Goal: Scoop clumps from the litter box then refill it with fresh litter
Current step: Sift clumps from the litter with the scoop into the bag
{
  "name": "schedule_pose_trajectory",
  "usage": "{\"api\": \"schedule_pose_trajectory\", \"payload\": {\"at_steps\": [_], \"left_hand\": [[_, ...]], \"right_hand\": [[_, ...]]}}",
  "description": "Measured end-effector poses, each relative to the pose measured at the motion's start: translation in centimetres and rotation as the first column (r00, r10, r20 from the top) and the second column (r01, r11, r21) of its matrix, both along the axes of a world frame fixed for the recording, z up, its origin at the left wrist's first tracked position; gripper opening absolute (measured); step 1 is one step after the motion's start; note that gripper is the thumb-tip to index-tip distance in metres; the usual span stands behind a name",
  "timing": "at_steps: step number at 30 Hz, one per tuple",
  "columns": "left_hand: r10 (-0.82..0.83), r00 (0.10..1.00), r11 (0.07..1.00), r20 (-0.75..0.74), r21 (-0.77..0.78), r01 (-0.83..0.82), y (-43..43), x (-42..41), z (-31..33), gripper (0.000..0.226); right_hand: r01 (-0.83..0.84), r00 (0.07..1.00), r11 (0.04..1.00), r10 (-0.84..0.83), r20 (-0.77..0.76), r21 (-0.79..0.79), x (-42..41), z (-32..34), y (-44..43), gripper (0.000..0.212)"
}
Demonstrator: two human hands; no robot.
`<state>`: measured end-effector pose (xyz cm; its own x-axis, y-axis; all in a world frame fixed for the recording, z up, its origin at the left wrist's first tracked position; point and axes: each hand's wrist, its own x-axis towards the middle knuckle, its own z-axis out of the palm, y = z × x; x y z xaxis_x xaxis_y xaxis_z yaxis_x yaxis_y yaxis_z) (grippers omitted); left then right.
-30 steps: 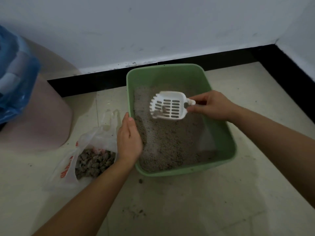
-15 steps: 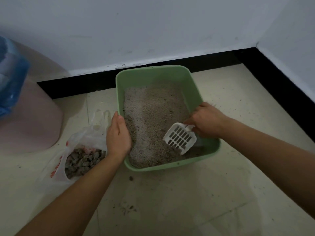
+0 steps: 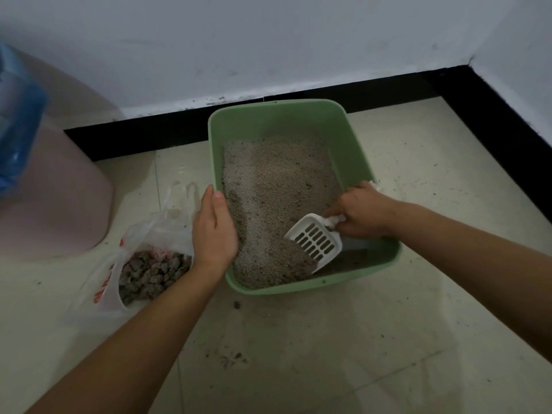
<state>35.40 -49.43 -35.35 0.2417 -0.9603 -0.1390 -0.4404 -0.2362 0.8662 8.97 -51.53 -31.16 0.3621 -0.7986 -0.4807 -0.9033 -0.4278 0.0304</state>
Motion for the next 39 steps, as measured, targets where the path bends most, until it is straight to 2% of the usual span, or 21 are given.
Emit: {"api": "schedule_pose_trajectory", "payload": {"at_steps": [4,8,11,13,18,21,27,31,36,39], "left_hand": [[0.002,1.000,1.000,-0.001,0.002,-0.002,0.0,-0.1,0.0,0.055],[0.003,1.000,1.000,-0.008,0.003,-0.003,0.0,-0.1,0.1,0.055],[0.004,1.000,1.000,-0.011,0.004,-0.004,0.0,-0.2,0.2,0.055],[0.007,1.000,1.000,-0.012,0.003,-0.007,0.0,-0.2,0.2,0.056],[0.006,0.999,1.000,-0.036,-0.007,-0.006,0.2,-0.2,0.3,0.055],[0.009,0.999,1.000,-0.038,-0.013,-0.009,0.1,-0.2,0.4,0.054],[-0.001,0.999,1.000,-0.034,-0.009,0.001,0.3,0.0,0.2,0.055],[-0.009,1.000,1.000,-0.019,0.001,0.009,0.2,0.0,0.2,0.055],[-0.012,1.000,1.000,-0.022,-0.004,0.012,0.1,-0.1,0.2,0.055],[-0.013,1.000,1.000,-0.021,0.000,0.013,0.2,0.0,0.2,0.055]], "right_hand": [[0.177,0.959,0.968,-0.211,0.190,0.178,1.2,-1.3,1.0,0.020],[0.283,0.865,0.874,-0.411,0.288,0.396,1.6,-2.4,2.4,0.012],[0.364,0.738,0.782,-0.573,0.357,0.506,0.9,-2.5,3.4,0.014],[0.372,0.674,0.749,-0.624,0.395,0.548,0.3,-2.8,3.6,0.012],[0.343,0.572,0.718,-0.671,0.472,0.606,-0.7,-2.9,4.1,0.015],[0.330,0.544,0.745,-0.652,0.528,0.580,-0.7,-2.1,4.1,0.025],[0.347,0.606,0.811,-0.577,0.548,0.471,-0.3,-0.6,2.6,0.032],[0.415,0.513,0.783,-0.623,0.591,0.464,-0.6,0.0,1.2,0.035],[0.407,0.514,0.788,-0.615,0.597,0.461,-0.3,-0.2,0.9,0.037],[0.397,0.468,0.789,-0.613,0.637,0.468,-0.4,-0.3,1.2,0.037]]}}
